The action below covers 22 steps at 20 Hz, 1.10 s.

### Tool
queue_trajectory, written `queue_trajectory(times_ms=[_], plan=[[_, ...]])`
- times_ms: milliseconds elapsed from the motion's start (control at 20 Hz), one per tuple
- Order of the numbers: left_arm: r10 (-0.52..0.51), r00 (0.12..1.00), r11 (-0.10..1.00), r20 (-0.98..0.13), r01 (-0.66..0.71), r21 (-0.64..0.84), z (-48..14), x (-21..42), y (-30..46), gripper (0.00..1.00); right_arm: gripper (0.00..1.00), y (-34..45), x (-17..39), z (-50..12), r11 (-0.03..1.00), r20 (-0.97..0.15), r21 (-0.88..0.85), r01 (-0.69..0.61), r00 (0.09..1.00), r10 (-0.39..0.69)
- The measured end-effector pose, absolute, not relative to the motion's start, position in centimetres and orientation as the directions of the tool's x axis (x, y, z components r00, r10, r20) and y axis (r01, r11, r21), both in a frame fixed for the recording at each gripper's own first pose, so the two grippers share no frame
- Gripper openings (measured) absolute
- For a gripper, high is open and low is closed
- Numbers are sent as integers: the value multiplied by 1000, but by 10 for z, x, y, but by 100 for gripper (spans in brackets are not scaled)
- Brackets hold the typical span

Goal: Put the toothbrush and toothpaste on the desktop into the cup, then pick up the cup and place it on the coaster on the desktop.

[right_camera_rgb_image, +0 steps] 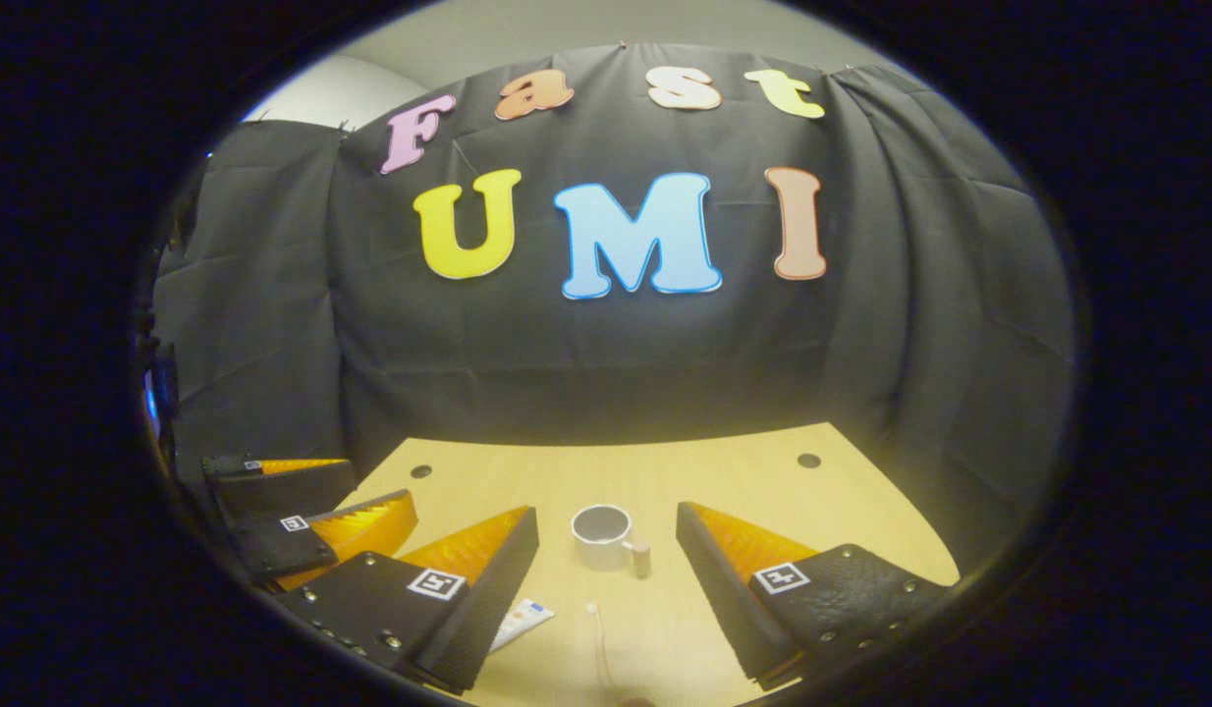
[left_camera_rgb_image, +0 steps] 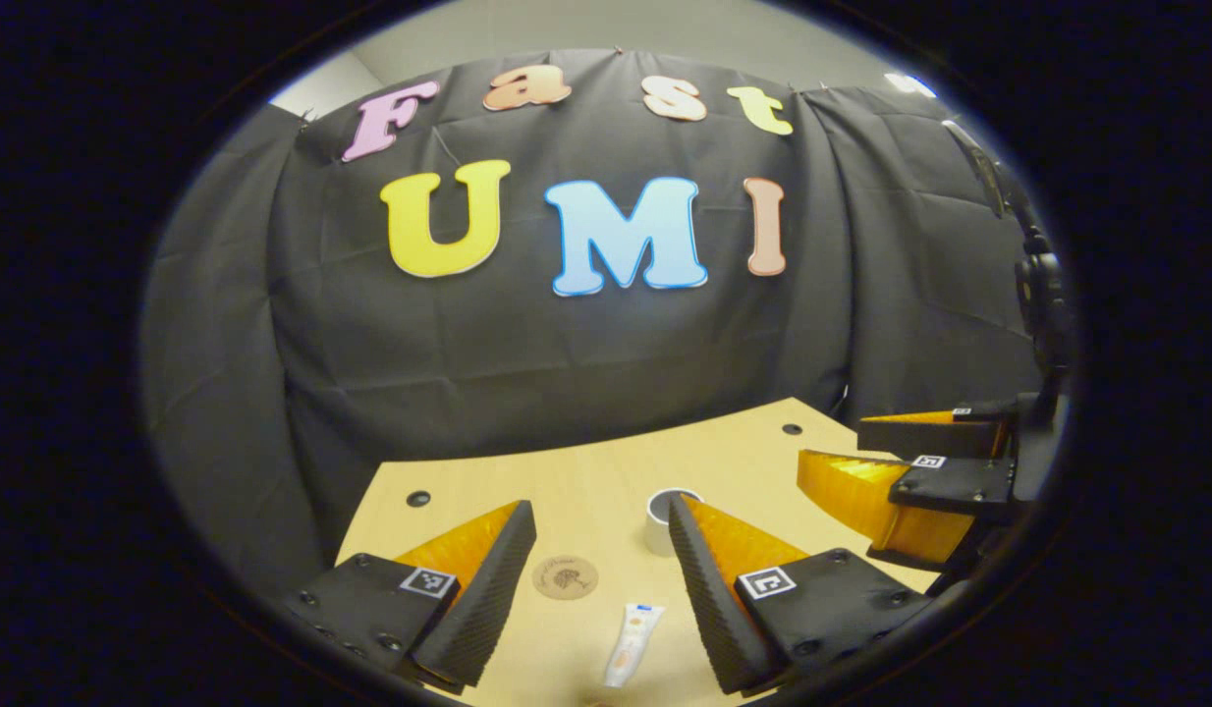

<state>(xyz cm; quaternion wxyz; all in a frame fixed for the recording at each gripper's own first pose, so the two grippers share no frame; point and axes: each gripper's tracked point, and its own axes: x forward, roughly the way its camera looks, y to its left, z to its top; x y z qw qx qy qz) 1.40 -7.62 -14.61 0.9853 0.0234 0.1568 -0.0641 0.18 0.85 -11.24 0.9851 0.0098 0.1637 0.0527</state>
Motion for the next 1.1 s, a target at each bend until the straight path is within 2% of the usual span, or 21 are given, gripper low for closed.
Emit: queue_trajectory(times_ms=[400, 800, 1100], plan=[[-132, 859, 984, -494, 172, 37, -259, 11, -72, 89, 91, 11, -11, -194, 989, -510, 54, -139, 848, 147], [-179, 712, 975, -679, 221, -26, -368, 1, -79, 89, 93, 18, -24, -286, 984, -709, 111, -136, 683, 174], [-199, 605, 968, -771, 246, -57, -420, 4, -79, 89, 93, 23, -25, -343, 986, -814, 114, -119, 558, 161]])
